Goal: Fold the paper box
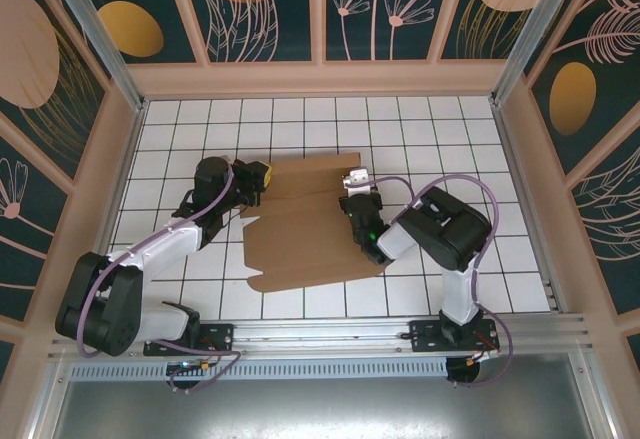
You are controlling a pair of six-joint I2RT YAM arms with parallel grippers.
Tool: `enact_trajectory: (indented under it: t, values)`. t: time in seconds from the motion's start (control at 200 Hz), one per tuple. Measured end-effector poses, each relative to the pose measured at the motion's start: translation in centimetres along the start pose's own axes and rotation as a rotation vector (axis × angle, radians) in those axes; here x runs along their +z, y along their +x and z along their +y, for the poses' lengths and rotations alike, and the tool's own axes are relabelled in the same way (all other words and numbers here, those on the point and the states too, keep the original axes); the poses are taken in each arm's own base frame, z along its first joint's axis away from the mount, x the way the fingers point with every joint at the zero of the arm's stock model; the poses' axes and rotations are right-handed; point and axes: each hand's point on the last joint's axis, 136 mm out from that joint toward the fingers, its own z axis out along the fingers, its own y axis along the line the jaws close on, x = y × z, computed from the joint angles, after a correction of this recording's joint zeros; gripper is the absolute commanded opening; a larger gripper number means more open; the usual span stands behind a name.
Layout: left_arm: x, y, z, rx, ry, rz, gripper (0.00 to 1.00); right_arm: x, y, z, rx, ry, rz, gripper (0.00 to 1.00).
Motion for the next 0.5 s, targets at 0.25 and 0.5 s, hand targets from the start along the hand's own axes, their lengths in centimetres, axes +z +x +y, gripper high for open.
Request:
enact_trajectory:
  t: [0.25, 0.5]
  values:
    - [0.0, 0.1, 0.0, 0.002, 0.000, 0.001, 0.00, -0.1, 0.0, -0.2, 0.003, 0.035, -0.006, 0.26]
    - [0.3, 0.2, 0.2, 0.007, 0.005, -0.001, 0.00, -2.8, 0.7, 0.6, -0.107, -0.137, -0.007, 0.88]
